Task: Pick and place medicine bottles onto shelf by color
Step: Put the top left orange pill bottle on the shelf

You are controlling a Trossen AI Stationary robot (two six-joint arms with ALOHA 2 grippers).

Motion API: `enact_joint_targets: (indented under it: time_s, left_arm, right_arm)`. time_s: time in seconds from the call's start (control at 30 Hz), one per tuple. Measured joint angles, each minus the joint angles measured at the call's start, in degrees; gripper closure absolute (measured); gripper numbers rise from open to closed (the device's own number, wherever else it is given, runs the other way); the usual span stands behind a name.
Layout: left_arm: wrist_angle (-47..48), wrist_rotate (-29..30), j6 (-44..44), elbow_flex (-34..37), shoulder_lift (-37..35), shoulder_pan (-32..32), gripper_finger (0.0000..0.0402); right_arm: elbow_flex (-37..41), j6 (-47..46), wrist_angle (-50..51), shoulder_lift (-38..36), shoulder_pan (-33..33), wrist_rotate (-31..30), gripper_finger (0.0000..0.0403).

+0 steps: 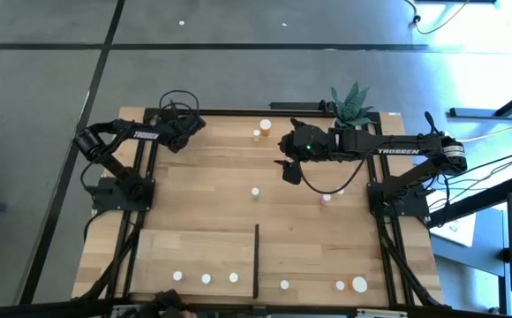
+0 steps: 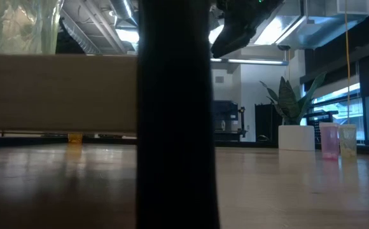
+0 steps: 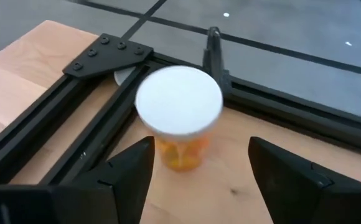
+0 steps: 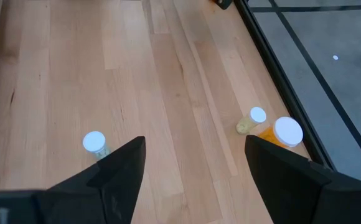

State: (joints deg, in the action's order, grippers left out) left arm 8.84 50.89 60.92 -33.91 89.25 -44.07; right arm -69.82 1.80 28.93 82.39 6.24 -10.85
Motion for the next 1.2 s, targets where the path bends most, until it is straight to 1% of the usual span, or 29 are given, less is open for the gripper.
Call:
enact_joint_targets:
  time_s: [0.1, 0.27, 0.53, 0.73, 0.93, 1.0, 1.13, 1.2]
  left_arm:
    - [2.0, 0.0, -0.3, 0.0, 0.0, 1.7, 0.0149]
    - [5.7, 0.7, -4.8, 0.0, 0.0, 5.0, 0.0149]
    - [6.5, 1.3, -2.1, -0.5, 0.0, 11.4, 0.0149]
    - [11.7, 2.9, -2.8, -4.6, -0.6, 16.4, 0.0149]
    - [19.0, 3.0, -4.9, -10.3, -2.4, 19.2, 0.0149]
    - [21.0, 3.4, -8.5, -12.3, -3.0, 19.4, 0.0149]
    - [28.8, 4.0, -26.9, -15.4, -4.4, 19.4, 0.0148]
    - [33.9, 2.5, -31.7, -16.4, -5.4, 19.4, 0.0147]
  right_arm:
    - [0.0, 0.0, 0.0, 0.0, 0.0, 0.0, 0.0125]
    - [0.0, 0.0, 0.0, 0.0, 0.0, 0.0, 0.0125]
    - [0.0, 0.0, 0.0, 0.0, 0.0, 0.0, 0.0125]
    - [0.0, 0.0, 0.0, 0.0, 0.0, 0.0, 0.0125]
    - [0.0, 0.0, -0.3, 0.0, 0.0, 0.0, 0.0125]
    - [0.0, 0.0, -0.3, 0.0, 0.0, 0.0, 0.0125]
    - [0.0, 0.0, -0.4, 0.0, 0.0, 0.0, 0.0125]
    - [0.0, 0.0, -0.4, 0.0, 0.0, 0.0, 0.0125]
